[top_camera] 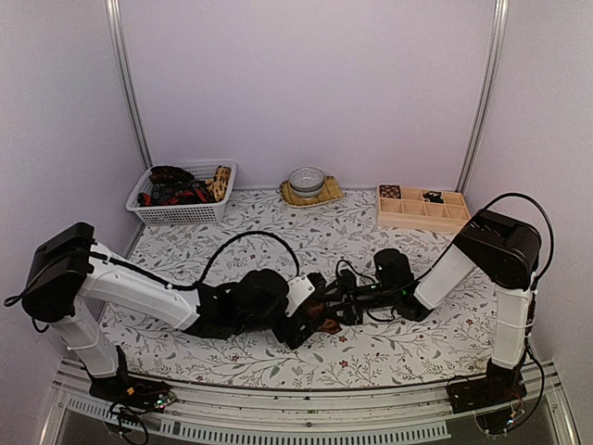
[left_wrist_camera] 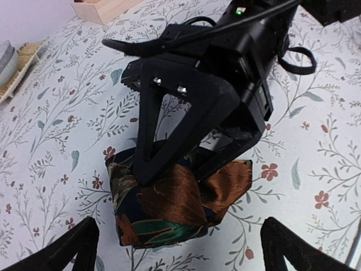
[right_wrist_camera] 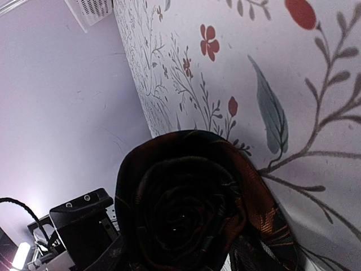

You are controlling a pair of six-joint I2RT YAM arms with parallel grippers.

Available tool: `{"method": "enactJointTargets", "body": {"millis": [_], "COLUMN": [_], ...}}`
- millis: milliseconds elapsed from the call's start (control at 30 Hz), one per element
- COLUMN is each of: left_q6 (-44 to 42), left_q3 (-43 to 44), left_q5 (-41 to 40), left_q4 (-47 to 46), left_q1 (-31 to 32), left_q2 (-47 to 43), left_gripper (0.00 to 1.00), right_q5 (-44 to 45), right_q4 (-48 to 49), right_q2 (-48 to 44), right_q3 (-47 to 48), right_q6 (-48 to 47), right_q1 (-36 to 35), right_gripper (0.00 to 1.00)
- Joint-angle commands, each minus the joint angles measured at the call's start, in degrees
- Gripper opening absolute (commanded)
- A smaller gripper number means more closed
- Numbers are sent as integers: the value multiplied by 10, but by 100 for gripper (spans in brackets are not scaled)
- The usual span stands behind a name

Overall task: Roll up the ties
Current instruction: Roll the tie at the center of the board.

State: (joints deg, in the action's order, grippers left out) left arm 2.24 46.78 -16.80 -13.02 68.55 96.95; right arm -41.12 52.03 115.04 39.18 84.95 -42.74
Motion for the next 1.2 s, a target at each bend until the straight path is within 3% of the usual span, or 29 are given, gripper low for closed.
{"method": "enactJointTargets", "body": {"millis": [0, 133, 267, 600, 900, 1033, 1167], "left_q6": [77, 194, 284, 445, 452, 409, 325], "left_q3": [-29, -88, -113, -98, -79, -74, -44], "left_q5": [130, 269, 359, 493, 506, 493, 443], "left_q4": [4, -62, -116, -211, -201, -193, -92], "left_q1": [-56, -134, -180, -212, -224, -231, -226], "left_q2": [-43, -90, -96, 18, 77, 75, 58], "left_gripper": [100, 100, 100, 100, 100, 99, 94], "right_q5": [5, 8, 10, 16, 25, 21, 10], "right_q4": [-54, -73, -79, -112, -158, -152, -149], "right_q2": [13, 10, 12, -5, -18, -12, -12], "right_q3": [6, 9, 10, 14, 21, 19, 25], "right_q6": [-38, -61, -75, -120, -185, -192, -188], "right_q1": [0, 0, 0, 0, 0, 0, 0], "right_gripper": [53, 53, 53, 53, 53, 53, 53]}}
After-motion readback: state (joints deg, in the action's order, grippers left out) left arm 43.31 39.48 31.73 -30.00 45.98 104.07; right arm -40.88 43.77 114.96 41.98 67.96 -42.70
